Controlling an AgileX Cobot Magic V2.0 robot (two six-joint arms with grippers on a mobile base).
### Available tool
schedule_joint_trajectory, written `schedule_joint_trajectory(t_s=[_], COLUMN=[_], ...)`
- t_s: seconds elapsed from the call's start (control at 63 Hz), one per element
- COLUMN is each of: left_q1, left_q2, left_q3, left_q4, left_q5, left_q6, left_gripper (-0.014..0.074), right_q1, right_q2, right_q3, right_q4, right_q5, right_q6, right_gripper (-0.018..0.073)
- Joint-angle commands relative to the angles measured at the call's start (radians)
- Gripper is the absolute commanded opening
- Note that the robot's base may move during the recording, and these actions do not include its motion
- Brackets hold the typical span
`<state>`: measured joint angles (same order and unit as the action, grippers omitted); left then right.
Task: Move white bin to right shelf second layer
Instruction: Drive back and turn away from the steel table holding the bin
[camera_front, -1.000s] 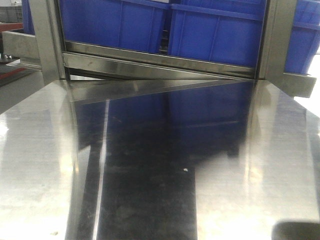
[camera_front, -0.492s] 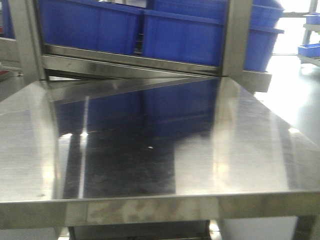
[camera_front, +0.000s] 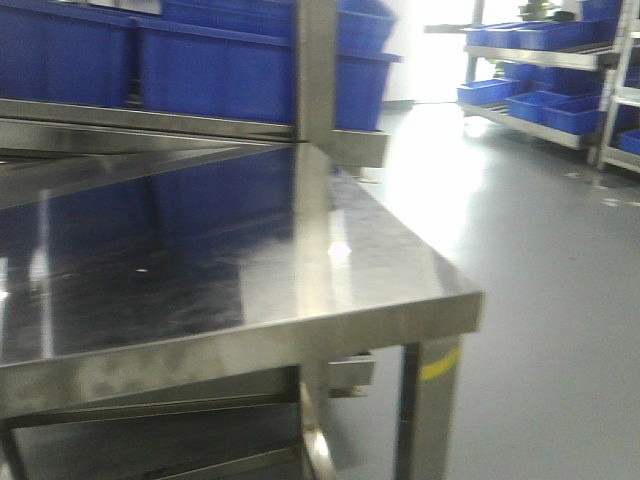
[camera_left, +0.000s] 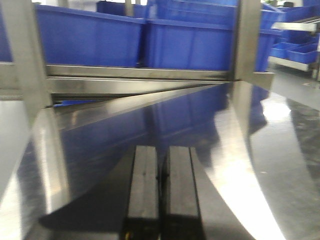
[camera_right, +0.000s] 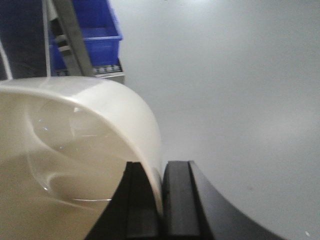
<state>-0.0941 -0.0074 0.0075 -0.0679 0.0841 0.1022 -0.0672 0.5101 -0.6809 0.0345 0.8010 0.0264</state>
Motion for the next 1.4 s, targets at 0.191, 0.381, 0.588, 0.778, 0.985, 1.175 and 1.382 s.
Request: schedule_joint_trajectory(t_s=[0.191,0.381,0.588,0.778,0.985,1.175,1.382], left_q1=[-0.008,-0.008,-0.008,-0.008,-0.008,-0.008,-0.008], left_q2=[-0.013,-0.013,-0.013,-0.013,-0.013,-0.013,-0.013], left_q3=[0.037,0.037,0.037,0.037,0.037,0.037,0.037], left_q4=[-0.006,-0.006,-0.006,-0.006,-0.006,-0.006,-0.006], left_q5=[-0.084,-0.084,-0.084,-0.084,-0.084,-0.084,-0.084], left_q6=[-0.003,-0.003,-0.003,-0.003,-0.003,-0.003,-0.003], left_gripper=[0.0085,0.0085,0.0085,0.0085,0.0085,0.0085,0.0085], right_q1=[-0.005,-0.005,-0.005,-0.005,-0.005,-0.005,-0.005], right_q2=[0.002,0.002,0.002,0.002,0.002,0.002,0.002], right_q3=[-0.032,-0.032,-0.032,-0.032,-0.032,-0.032,-0.032], right_q4=[0.005,0.005,0.005,0.005,0.005,0.005,0.005], right_q5=[-0.087,-0.087,-0.087,-0.087,-0.087,-0.087,-0.087], right_q6=[-0.002,-0.002,-0.002,-0.002,-0.002,-0.002,-0.002], right_gripper=[0.0048,0.0048,0.0048,0.0048,0.0048,0.0048,0.0048])
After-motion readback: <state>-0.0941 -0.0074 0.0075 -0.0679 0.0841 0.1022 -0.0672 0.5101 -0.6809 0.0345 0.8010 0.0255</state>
